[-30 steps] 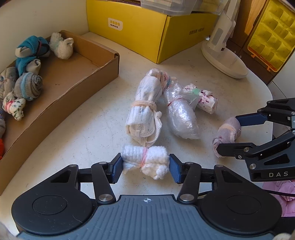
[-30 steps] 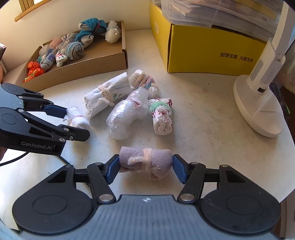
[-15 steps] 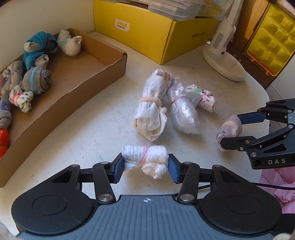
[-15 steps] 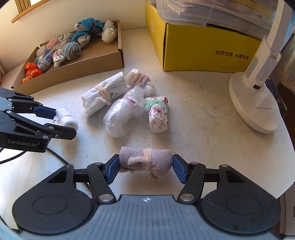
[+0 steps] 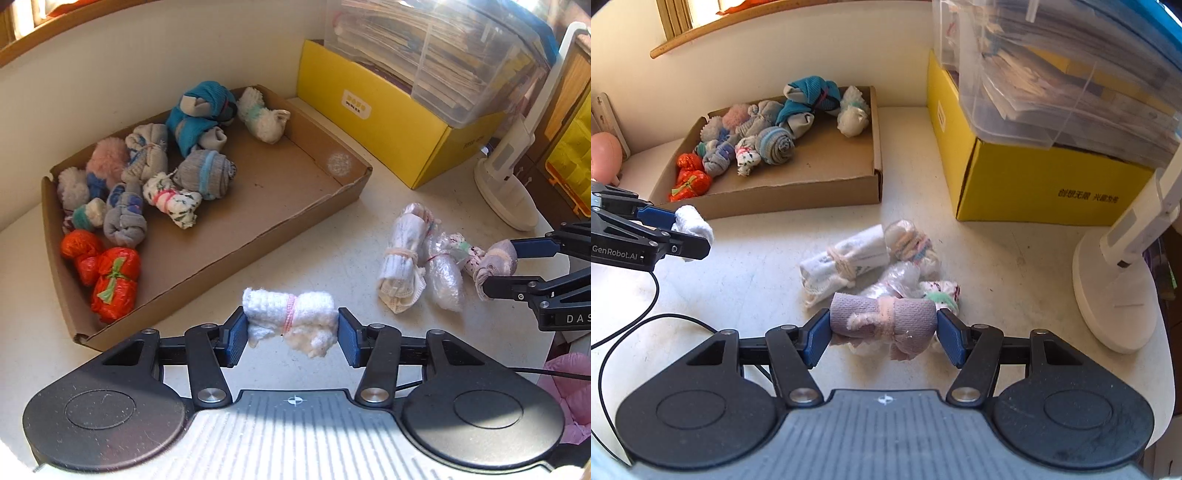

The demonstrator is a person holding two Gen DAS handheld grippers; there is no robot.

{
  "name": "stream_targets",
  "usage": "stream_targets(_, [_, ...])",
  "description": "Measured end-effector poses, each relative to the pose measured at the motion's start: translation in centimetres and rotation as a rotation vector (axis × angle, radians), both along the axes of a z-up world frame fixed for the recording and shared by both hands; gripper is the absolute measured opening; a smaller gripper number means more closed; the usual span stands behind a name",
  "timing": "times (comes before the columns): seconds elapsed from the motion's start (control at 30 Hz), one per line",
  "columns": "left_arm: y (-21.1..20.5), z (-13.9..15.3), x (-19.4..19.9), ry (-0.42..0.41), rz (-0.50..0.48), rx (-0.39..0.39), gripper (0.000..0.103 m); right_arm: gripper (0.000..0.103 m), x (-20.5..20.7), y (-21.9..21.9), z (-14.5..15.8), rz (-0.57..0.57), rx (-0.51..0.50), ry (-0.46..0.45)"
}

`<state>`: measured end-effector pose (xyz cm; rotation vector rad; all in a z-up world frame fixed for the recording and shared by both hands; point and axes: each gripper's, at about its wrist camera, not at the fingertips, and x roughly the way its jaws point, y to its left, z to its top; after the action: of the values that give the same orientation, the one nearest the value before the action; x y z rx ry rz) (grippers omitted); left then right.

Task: Organize objects
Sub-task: 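Carry both bundles into the tray and lower them beside the others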

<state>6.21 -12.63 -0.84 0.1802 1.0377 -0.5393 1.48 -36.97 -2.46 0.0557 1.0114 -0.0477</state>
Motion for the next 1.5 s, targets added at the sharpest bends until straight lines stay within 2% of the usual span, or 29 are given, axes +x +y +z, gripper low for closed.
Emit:
stream_targets(0.1, [1.1, 0.9, 1.2, -0.013, 0.049, -0.006, 0.057, 0.058, 1.9, 1.2, 0.9, 0.058, 0.007, -0.034])
stream_targets(0.27, [2.1, 0.9, 3.8, -0.049, 0.098, 0.011, 0.058, 0.058, 5.7, 3.5, 1.6, 0.181, -0.012, -0.096])
stream_targets(0.53, [2.1, -0.5, 7.2, -0.077, 0.056, 0.079, 0.059, 0.058, 11.7, 6.7, 1.0, 0.348, -0.034, -0.137])
stream_targets(0.77, [1.7, -2.6, 10.0, -0.068, 0.006, 0.145, 0.059, 0.058, 15.5, 7.7, -0.4, 0.366, 0.009, -0.088])
stream_targets(0.97, [1.4, -4.4, 11.2, -0.016, -0.107, 0.184, 0.060, 0.058, 17.4, 8.6, -2.6, 0.447, -0.008, -0.038])
stream_targets(1.07, [1.6, -5.2, 11.5, 0.006, -0.140, 0.204, 0.058, 0.058, 18.0, 9.3, -3.8, 0.510, -0.046, -0.018])
stream_targets(1.2, [2.2, -5.6, 11.9, 0.035, -0.134, 0.180, 0.061, 0.058, 19.3, 10.3, -5.1, 0.625, -0.075, 0.001])
stream_targets(1.5, [2.8, -5.5, 12.5, 0.061, -0.258, 0.199, 0.058, 0.058, 20.5, 12.6, -5.7, 0.899, -0.069, 0.053])
